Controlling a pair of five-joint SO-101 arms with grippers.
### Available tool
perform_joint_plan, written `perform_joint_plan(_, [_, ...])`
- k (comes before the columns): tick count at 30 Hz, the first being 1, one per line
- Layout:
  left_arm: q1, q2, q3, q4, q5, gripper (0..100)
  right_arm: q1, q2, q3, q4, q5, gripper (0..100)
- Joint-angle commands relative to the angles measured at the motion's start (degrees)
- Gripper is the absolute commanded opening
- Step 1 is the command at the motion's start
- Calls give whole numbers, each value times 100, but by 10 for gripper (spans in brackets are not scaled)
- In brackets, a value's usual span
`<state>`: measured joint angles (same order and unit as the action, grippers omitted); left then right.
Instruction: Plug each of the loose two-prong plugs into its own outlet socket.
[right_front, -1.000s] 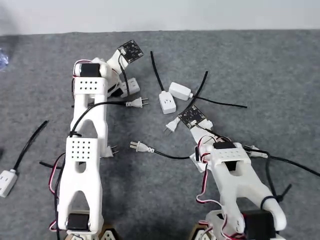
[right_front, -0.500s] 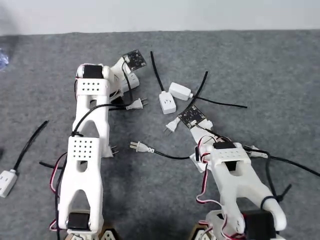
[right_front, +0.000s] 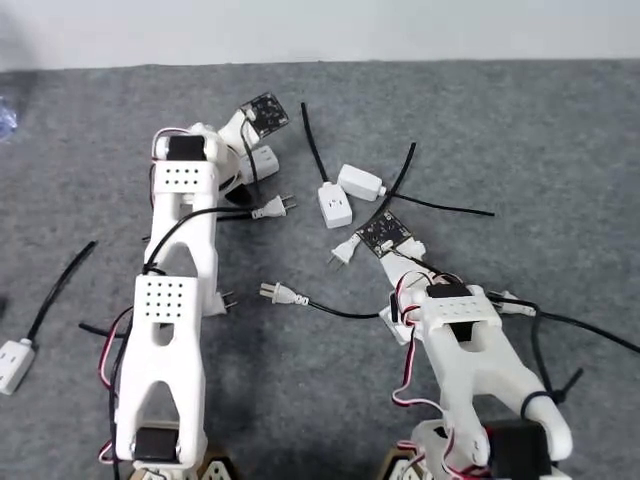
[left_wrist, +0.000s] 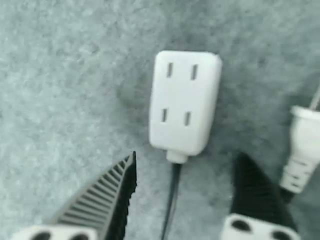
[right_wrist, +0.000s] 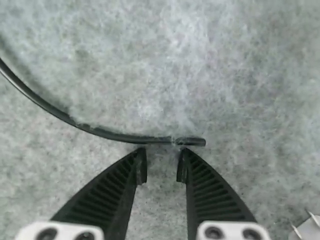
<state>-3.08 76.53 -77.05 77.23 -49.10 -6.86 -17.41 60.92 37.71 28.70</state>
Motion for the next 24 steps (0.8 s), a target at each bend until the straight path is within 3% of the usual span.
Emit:
perform_joint_plan(1, [0,132,57,-220,88,42,-57,-4,-9,-84,-18,105])
perform_joint_plan(2, [-9,149,57,-237,88,4,-57,-4,-9,-84,-18,104])
perform_joint_plan(9, [-9,149,66,273,-677,11,-57,-4,-9,-75,-18,104])
perform_joint_plan(14, [-211,79,-224,369,-651,11,-57,-4,-9,-75,-18,104])
perform_joint_plan(24, [-818,88,-1455,1503,-607,9,-57,-4,-9,-84,-18,104])
